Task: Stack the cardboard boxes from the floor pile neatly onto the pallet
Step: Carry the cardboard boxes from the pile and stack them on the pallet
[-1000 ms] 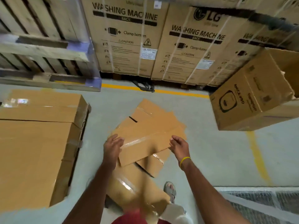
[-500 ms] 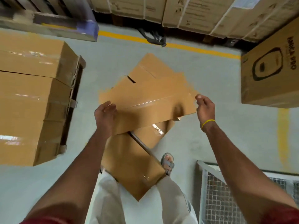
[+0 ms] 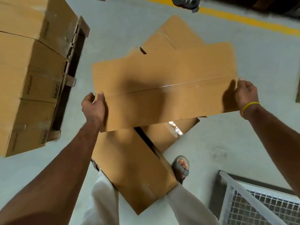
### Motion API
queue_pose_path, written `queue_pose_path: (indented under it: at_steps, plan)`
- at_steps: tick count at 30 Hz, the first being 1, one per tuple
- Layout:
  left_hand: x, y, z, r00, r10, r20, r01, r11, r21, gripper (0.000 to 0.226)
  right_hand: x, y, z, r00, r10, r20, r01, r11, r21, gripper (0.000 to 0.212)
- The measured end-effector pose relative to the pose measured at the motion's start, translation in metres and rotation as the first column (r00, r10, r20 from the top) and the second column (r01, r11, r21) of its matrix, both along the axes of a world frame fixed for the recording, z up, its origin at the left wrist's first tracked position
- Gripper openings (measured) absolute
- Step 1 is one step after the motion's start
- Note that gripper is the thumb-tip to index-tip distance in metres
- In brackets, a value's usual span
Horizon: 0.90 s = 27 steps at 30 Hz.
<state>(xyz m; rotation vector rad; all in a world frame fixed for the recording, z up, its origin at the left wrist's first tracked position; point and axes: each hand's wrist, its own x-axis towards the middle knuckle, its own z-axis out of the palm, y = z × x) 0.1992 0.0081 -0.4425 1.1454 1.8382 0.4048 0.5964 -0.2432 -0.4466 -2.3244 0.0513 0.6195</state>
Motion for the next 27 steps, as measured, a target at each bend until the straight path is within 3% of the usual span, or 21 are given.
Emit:
queue_pose_path:
  at_steps: [4,10,16,20,23,27]
  plan:
    - [-0.003,0.000,-0.010,0.992,-0.067,0.109,0.076,0.994,-0.083,0.046,0.006,0.001,-0.006,0.992,0.067,-0.103,-0.070,0.997,-0.026,0.044]
    - [-0.011,0.003,0.041,0.984,-0.095,0.150,0.119,0.980,-0.160,0.043,-0.010,-0.016,0.046,0.994,0.044,-0.102,-0.048,0.998,-0.036,0.041]
    - [-0.048,0.023,0.131,0.975,-0.127,0.183,0.170,0.956,-0.239,0.040,-0.044,-0.030,0.139,0.998,-0.012,-0.060,0.014,0.999,0.032,0.019]
    - [-0.077,0.031,0.193,0.964,-0.138,0.228,0.191,0.953,-0.233,0.031,-0.075,-0.031,0.204,0.996,-0.062,-0.059,0.065,0.997,0.045,0.024]
    - [-0.117,0.045,0.243,0.959,-0.086,0.269,0.158,0.952,-0.261,0.036,-0.123,-0.021,0.264,0.993,-0.086,-0.082,0.090,0.995,0.047,0.014]
    - [-0.168,0.078,0.303,0.949,-0.083,0.303,0.171,0.946,-0.277,0.037,-0.193,-0.004,0.328,0.990,-0.107,-0.093,0.114,0.991,0.073,0.025]
